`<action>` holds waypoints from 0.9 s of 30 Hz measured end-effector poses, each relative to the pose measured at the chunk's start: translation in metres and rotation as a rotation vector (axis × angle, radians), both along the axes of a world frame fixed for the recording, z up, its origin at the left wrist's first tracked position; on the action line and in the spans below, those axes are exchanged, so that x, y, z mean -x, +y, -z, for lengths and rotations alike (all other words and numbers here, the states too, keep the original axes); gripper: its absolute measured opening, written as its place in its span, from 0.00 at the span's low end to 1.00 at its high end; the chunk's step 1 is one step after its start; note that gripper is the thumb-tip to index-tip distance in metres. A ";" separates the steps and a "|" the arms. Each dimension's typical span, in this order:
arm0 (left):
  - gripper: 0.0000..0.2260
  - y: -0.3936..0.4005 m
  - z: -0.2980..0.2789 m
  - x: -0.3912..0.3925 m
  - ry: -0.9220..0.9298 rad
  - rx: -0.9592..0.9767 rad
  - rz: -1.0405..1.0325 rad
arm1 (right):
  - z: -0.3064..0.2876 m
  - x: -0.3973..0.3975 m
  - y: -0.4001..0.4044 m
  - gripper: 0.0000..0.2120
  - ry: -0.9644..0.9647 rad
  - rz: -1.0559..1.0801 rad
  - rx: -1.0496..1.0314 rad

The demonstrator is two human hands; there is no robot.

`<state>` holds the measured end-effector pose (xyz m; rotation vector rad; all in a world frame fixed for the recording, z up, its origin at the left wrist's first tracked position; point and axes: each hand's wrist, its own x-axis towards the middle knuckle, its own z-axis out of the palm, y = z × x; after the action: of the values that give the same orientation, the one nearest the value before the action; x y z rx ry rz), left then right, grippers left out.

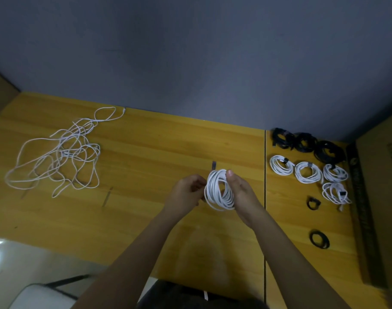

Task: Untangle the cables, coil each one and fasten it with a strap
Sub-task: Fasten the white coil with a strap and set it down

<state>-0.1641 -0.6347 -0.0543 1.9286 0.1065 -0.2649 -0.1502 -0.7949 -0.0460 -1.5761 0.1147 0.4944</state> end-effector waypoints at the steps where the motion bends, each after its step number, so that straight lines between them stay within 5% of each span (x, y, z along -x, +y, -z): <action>1: 0.11 0.000 0.000 0.000 0.004 0.015 -0.028 | 0.002 0.002 0.003 0.14 -0.003 -0.017 0.017; 9: 0.03 0.008 -0.007 -0.003 0.213 0.300 -0.141 | 0.005 0.012 0.017 0.12 -0.108 -0.034 0.124; 21: 0.13 0.021 -0.018 0.009 0.382 0.750 -0.003 | 0.002 0.013 0.013 0.08 -0.353 -0.014 0.373; 27: 0.19 0.021 -0.022 0.014 0.401 0.752 0.046 | 0.010 0.014 0.012 0.10 -0.385 0.000 0.359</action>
<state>-0.1784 -0.6133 -0.0322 1.1155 0.1949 -0.6238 -0.1639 -0.7834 -0.0556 -1.9949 -0.0958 0.1665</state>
